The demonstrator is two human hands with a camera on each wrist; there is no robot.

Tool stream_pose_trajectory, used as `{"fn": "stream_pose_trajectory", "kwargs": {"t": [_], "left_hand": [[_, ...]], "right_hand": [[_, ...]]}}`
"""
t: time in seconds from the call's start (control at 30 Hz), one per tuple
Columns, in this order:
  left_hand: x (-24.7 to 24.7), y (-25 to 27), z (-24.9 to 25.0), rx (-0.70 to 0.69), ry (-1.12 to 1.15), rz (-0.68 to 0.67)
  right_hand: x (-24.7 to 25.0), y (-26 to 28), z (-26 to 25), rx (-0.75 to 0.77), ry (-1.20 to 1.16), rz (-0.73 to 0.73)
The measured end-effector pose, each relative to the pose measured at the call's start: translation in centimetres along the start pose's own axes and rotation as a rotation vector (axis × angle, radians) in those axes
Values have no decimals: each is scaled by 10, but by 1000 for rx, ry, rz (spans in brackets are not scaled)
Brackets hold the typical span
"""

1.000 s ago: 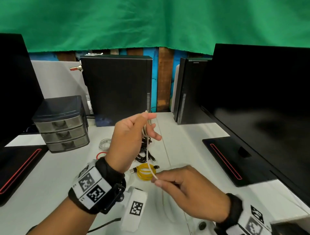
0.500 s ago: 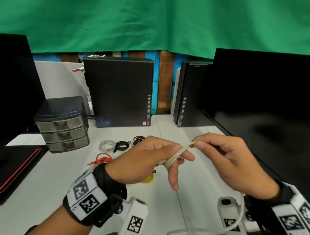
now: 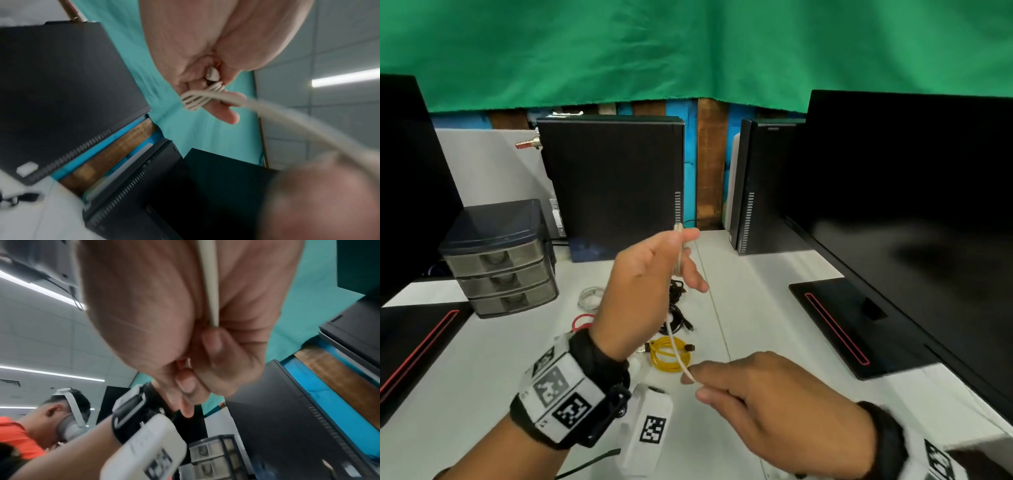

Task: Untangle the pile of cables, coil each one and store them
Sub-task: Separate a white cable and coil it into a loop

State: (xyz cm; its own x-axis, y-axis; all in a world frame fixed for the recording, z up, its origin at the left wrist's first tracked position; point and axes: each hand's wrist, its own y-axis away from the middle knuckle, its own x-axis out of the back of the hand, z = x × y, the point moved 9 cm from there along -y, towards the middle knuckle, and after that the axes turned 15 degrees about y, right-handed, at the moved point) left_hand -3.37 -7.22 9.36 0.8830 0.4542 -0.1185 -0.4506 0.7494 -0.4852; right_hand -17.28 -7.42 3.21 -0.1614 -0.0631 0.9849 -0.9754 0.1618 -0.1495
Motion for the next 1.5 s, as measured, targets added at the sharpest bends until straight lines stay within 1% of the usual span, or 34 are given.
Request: {"fn": "stream_pose_trajectory", "kwargs": {"t": [0.07, 0.1, 0.13, 0.17, 0.23, 0.27, 0.3, 0.37, 0.47, 0.53, 0.57, 0.6, 0.63, 0.67, 0.7, 0.73, 0.8, 0.87, 0.93, 1.0, 1.13, 1.2, 1.3, 1.33, 1.43, 1.47, 1.5], "left_hand": [[-8, 4, 4, -81, -216, -80], [-11, 7, 3, -101, -330, -142], [-14, 9, -2, -72, -420, -222], [-17, 11, -12, 6, -466, -308], [-21, 20, -30, 251, -403, -468], [-26, 25, -34, 349, -322, -527], [-29, 29, -34, 415, -229, -565], [-30, 32, -29, 480, -71, -609], [-24, 32, -18, 494, 98, -702], [-20, 27, -6, 459, 258, -693], [-18, 23, -1, 436, 334, -655], [-15, 19, 0, 417, 378, -588], [-11, 13, -1, 404, 389, -504], [-7, 9, -5, 395, 352, -420], [-4, 5, -9, 391, 277, -351], [-2, 3, -13, 386, 195, -302], [-1, 2, -23, 399, 111, -229], [-1, 3, -34, 430, 93, -167], [-4, 7, -42, 461, 95, -142], [-10, 12, -43, 501, 168, -134], [-20, 17, -34, 556, 454, -96], [-25, 18, -32, 570, 562, -96], [-30, 19, -28, 594, 672, -116], [-30, 19, -28, 601, 704, -128], [-33, 20, -21, 609, 819, -212], [-34, 19, -17, 596, 865, -226], [-34, 17, -13, 569, 908, -215]], "right_hand": [[21, 6, -7, 16, -17, 45], [35, 9, -4, 4, -16, 97], [50, 13, 3, -23, 3, 169], [64, 17, 15, -62, 46, 252], [86, 25, 41, -146, 167, 415], [91, 27, 54, -197, 235, 472], [92, 28, 68, -247, 301, 514], [86, 27, 93, -340, 409, 545], [70, 26, 125, -460, 469, 494], [55, 25, 137, -480, 469, 443], [45, 22, 140, -472, 447, 398], [32, 18, 143, -467, 404, 324], [19, 14, 144, -465, 362, 237], [9, 12, 142, -465, 348, 165], [6, 11, 140, -467, 350, 121], [8, 11, 134, -464, 335, 114], [25, 11, 114, -426, 224, 213], [37, 11, 89, -397, -24, 341], [37, 10, 69, -382, -270, 432], [34, 9, 63, -404, -424, 501], [30, 10, 85, -511, -722, 669], [29, 10, 88, -506, -834, 718], [33, 14, 91, -495, -887, 790], [34, 17, 95, -507, -855, 817], [37, 23, 112, -561, -666, 874], [34, 22, 115, -571, -605, 847], [27, 19, 115, -569, -554, 770]]}}
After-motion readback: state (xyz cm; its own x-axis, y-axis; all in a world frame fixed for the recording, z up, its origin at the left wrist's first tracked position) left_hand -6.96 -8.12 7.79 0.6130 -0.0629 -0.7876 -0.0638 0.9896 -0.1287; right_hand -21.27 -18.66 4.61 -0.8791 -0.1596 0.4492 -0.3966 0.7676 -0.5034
